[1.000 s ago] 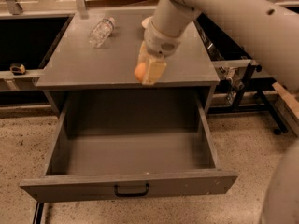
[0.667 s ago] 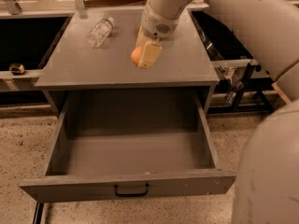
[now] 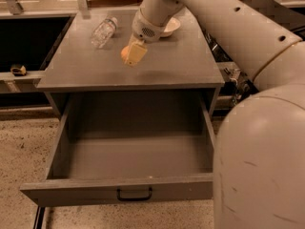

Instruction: Pick orange from top drawer and place on counter

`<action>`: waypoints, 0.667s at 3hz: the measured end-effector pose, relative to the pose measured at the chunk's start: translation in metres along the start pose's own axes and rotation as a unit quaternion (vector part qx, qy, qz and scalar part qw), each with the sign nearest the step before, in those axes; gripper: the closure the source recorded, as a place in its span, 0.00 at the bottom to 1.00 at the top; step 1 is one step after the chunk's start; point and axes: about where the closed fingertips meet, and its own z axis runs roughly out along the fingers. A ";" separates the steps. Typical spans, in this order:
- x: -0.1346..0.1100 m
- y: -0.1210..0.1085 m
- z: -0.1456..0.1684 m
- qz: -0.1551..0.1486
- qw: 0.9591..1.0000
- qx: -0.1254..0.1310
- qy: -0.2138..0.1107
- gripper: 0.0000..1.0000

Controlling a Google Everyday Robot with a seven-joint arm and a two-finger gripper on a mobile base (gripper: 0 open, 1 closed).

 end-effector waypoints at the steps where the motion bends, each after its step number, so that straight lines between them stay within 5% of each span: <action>1: -0.011 -0.006 0.038 0.008 1.000 -0.021 -0.009 0.82; 2: -0.011 -0.009 0.054 0.019 0.999 -0.031 -0.006 0.59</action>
Offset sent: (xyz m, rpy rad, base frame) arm 0.0320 0.0404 -0.0474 0.0214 0.0970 -0.0185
